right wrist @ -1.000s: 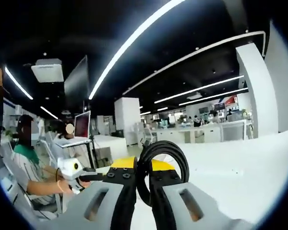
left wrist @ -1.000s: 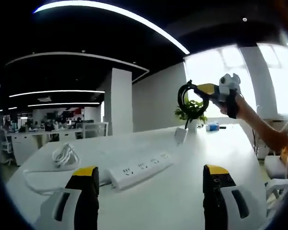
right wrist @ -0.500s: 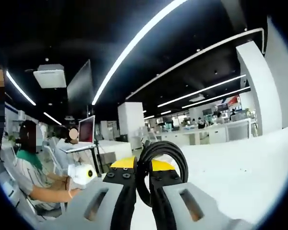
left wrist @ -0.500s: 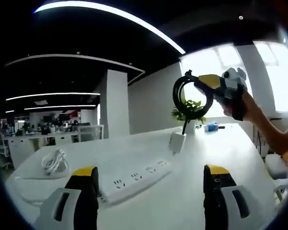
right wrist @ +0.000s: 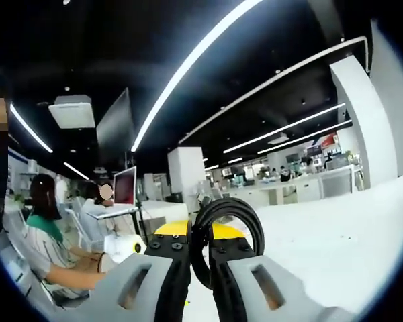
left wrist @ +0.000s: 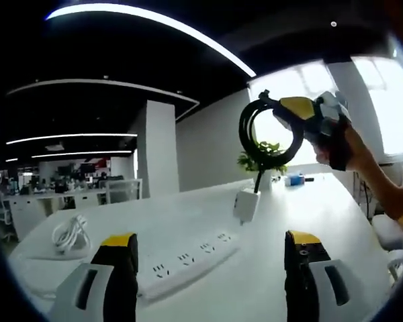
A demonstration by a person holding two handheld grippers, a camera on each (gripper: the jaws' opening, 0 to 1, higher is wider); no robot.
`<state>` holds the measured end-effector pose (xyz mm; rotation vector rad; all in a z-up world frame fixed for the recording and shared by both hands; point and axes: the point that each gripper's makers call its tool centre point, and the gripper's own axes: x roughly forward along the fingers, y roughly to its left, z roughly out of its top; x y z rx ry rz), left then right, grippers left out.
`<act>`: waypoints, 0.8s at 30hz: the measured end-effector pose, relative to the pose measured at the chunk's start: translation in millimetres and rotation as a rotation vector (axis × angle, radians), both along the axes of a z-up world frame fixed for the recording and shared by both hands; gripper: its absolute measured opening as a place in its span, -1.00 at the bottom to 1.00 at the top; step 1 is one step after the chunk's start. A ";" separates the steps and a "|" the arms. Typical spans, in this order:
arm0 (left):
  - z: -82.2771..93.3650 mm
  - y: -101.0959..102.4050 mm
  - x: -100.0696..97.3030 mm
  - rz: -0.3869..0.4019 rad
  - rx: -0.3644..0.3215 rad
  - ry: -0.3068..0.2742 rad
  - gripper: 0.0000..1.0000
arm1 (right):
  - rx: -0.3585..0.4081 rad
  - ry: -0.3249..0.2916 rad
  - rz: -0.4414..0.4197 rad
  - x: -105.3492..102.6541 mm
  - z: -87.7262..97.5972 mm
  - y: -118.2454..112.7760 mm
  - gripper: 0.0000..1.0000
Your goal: Straighten the power strip on the desk, plug the charger into it
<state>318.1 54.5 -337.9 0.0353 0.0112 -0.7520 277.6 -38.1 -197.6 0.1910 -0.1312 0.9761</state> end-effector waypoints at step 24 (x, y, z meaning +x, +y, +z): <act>6.5 -43.0 14.9 -0.064 0.028 -0.064 0.83 | -0.028 -0.033 -0.006 -10.4 -1.7 12.3 -0.86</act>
